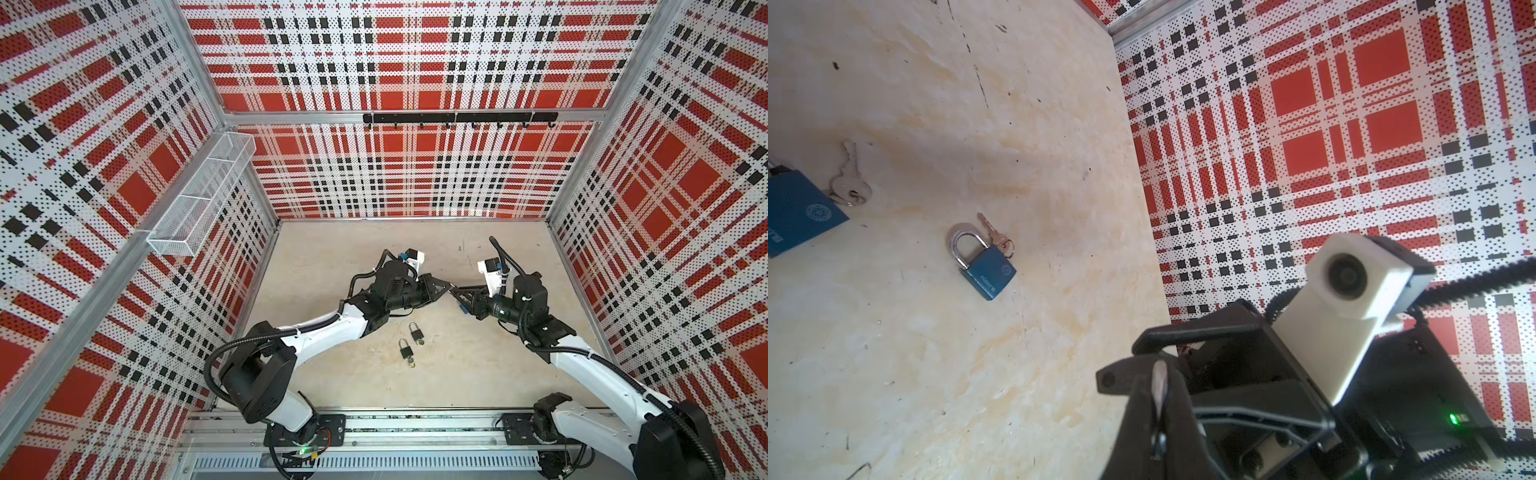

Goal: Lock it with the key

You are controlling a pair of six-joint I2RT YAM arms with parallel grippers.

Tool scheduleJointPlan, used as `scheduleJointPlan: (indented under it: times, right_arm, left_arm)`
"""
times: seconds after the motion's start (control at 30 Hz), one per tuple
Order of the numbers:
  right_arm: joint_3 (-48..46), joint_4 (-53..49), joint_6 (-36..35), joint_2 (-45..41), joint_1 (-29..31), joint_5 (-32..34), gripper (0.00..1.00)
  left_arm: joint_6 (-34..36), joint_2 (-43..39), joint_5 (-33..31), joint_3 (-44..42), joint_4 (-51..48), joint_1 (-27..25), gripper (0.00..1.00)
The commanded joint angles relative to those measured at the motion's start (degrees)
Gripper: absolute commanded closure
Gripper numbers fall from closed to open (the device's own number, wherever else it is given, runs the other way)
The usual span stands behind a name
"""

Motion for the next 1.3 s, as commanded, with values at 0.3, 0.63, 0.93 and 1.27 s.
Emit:
scheduleJointPlan:
  times: [0.3,0.63,0.93,1.27]
  right_arm:
    - [2.12,2.42,-1.53,1.52,1.33,-0.04,0.64]
    - [2.05,2.49,-1.38,1.20,1.34,1.22,0.79]
    - [1.88,2.84,-0.71,0.93,1.34,1.82,0.70]
    - [1.95,2.71,-0.78,-0.13,1.33,2.97,0.71]
  left_arm:
    - [-1.13,-2.08,0.95,0.57,4.39,-0.52,1.00]
    - [-1.30,-2.03,1.07,0.34,4.56,-0.43,1.00]
    - [-1.30,-2.25,1.17,-0.13,4.62,-0.15,1.00]
    - [-1.22,-2.26,1.04,-0.82,4.61,0.22,1.00]
